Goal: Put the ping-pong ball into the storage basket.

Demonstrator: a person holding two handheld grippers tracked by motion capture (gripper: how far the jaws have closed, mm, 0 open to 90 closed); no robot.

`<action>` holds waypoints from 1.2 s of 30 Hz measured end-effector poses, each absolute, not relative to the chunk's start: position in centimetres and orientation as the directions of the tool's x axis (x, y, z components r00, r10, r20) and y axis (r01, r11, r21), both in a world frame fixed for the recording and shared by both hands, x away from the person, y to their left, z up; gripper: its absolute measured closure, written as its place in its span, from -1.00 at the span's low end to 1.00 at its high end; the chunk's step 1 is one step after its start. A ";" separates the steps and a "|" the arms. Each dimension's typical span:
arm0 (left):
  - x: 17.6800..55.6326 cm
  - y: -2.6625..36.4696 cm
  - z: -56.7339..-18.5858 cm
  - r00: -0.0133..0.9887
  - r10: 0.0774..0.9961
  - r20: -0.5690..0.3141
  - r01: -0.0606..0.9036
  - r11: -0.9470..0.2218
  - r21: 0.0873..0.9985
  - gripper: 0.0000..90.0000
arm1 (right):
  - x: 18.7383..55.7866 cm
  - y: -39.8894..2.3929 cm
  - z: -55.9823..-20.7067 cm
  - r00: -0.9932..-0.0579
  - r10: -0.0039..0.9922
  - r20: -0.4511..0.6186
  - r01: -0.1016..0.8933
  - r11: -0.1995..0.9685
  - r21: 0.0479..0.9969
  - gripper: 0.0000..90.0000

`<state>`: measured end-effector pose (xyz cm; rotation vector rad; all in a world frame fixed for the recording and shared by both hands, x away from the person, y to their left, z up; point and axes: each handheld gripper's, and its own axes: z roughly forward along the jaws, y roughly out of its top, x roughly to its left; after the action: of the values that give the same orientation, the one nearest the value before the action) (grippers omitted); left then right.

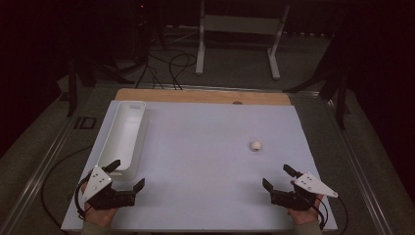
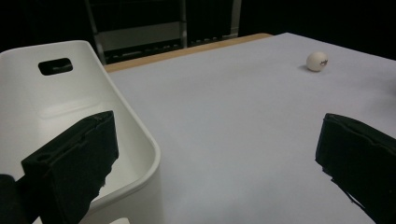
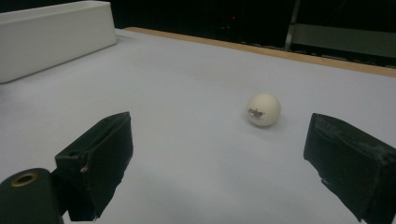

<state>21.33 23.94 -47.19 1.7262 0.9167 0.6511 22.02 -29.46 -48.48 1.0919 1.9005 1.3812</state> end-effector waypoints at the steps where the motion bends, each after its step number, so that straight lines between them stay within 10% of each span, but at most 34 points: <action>1: 21.3 23.9 -47.2 0.562 0.827 -0.003 0.269 -0.179 0.946 -1.00 | 22.0 -29.5 -48.5 -0.521 0.853 0.031 0.294 0.146 0.945 -0.83; 36: 21.2 23.6 -47.4 0.567 0.824 -0.009 0.265 -0.172 0.949 -1.00 | 24.3 -29.1 -46.2 -0.478 0.877 0.057 0.397 0.158 0.904 -0.82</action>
<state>21.17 23.56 -47.39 1.7187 0.9108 0.6446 24.27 -29.08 -46.15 1.2064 1.9497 1.2870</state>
